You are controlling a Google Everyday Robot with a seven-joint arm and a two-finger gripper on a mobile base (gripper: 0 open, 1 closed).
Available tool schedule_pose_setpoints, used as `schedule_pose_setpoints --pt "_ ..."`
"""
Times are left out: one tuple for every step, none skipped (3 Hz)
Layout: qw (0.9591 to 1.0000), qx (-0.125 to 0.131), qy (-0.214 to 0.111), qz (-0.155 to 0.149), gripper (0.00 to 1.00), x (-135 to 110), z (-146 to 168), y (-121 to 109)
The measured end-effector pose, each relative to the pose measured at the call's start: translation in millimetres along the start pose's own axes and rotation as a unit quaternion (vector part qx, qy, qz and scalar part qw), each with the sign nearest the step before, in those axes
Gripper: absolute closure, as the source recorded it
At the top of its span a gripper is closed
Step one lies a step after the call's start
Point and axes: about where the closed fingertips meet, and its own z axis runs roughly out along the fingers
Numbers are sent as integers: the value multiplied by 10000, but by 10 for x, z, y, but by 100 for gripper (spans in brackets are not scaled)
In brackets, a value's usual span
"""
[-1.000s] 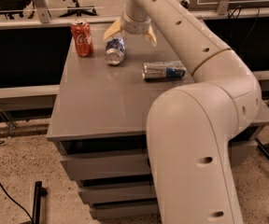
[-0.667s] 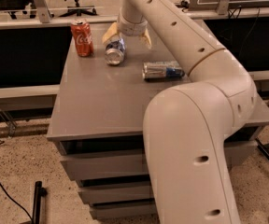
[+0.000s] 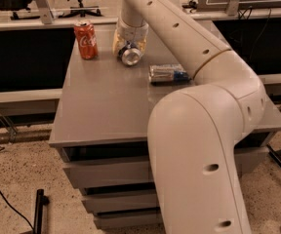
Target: Pick pepsi can
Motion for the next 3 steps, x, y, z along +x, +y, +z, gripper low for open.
schedule_pose_setpoints --pt "9999 105 23 -59 70 -20 -107 -78" --pt "9991 413 53 40 70 -26 -291 -88" --pt "9961 821 239 202 68 22 -655 -45"
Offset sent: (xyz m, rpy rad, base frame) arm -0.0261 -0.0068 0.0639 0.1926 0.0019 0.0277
